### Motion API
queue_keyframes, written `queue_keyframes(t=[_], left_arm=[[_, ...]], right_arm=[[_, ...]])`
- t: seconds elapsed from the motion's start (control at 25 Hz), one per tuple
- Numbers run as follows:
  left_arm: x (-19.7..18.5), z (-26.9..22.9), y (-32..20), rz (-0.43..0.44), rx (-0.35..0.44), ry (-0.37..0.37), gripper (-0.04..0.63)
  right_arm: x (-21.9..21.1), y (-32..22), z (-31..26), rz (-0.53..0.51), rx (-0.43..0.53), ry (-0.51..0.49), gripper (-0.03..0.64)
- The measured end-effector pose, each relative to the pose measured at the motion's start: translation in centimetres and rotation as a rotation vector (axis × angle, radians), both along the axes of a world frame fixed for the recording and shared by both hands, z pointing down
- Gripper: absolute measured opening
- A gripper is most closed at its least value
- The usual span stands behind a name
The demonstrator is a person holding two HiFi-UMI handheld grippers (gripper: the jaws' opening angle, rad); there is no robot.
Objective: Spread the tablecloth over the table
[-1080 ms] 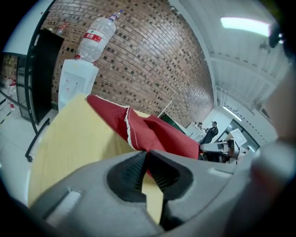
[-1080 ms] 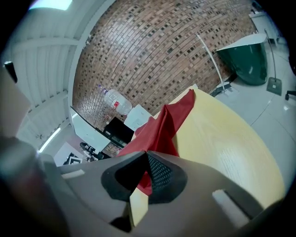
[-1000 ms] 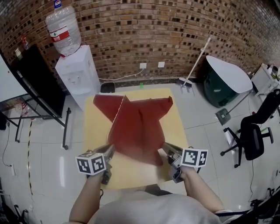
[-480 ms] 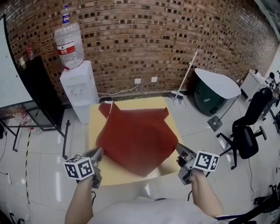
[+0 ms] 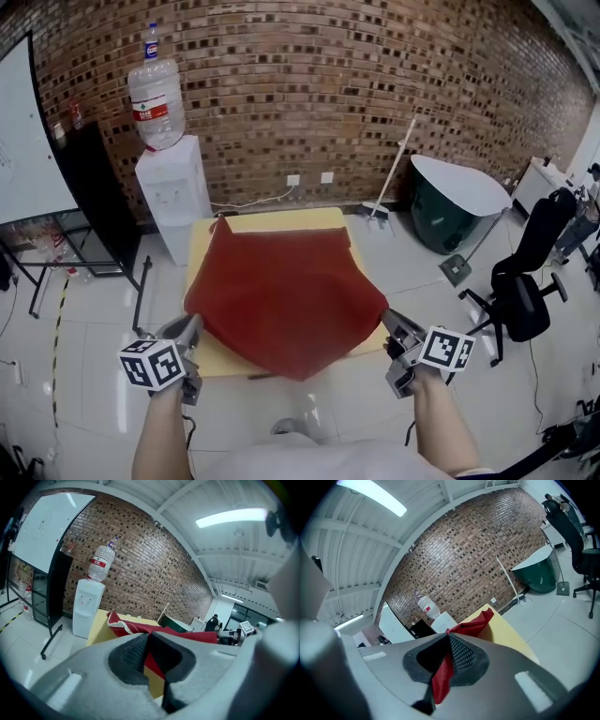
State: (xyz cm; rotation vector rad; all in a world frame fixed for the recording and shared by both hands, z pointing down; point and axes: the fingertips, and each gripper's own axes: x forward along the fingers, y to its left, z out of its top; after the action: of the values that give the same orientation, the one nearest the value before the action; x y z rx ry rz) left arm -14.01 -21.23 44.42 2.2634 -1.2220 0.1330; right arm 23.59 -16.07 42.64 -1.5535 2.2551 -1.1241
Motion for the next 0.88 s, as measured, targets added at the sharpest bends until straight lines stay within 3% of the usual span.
queue_keyframes(t=[0.44, 0.68, 0.88], left_arm=[[0.3, -5.3, 9.1, -0.051, 0.103, -0.036, 0.015], [0.0, -6.6, 11.0, -0.083, 0.126, -0.016, 0.015], [-0.4, -6.4, 8.4, -0.097, 0.14, -0.024, 0.015]], right_arm=[[2.4, 8.2, -2.9, -0.014, 0.072, 0.019, 0.009], [2.8, 8.7, -4.7, -0.037, 0.107, 0.045, 0.009], [2.9, 5.6, -5.0, -0.031, 0.134, 0.048, 0.009]])
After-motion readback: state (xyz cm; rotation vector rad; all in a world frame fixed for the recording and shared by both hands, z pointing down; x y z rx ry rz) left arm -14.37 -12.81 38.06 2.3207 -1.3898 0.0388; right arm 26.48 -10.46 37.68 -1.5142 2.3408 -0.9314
